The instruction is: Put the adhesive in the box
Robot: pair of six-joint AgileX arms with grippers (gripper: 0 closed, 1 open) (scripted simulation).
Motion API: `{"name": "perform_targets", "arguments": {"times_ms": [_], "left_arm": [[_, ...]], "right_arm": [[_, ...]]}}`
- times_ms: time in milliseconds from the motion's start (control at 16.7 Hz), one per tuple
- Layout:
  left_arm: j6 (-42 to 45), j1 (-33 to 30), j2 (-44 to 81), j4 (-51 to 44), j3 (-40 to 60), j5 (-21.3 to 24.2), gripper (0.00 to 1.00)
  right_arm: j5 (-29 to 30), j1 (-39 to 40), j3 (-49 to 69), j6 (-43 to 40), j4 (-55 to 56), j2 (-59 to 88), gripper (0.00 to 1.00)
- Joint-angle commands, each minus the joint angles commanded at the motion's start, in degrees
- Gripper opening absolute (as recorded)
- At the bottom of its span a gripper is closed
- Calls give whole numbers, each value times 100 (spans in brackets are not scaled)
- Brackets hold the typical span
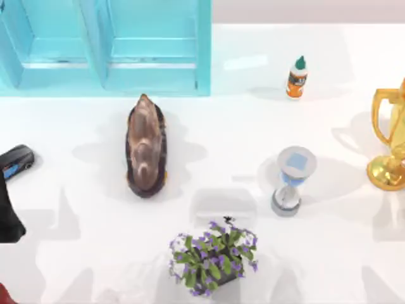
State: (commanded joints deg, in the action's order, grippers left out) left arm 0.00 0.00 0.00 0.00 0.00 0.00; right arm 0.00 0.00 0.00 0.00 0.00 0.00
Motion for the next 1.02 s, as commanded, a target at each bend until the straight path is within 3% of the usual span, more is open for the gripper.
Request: {"name": "perform_targets", "arguments": {"times_ms": [240,480,1020], "left_arm": [[0,0,0,0,0,0,100],[0,0,0,0,0,0,100],[0,0,0,0,0,0,100]], "right_arm": [[95,110,133,51,53,149,100],[565,663,874,303,303,1051,100],[1861,2338,3767,1051,1284,5270,100]]}}
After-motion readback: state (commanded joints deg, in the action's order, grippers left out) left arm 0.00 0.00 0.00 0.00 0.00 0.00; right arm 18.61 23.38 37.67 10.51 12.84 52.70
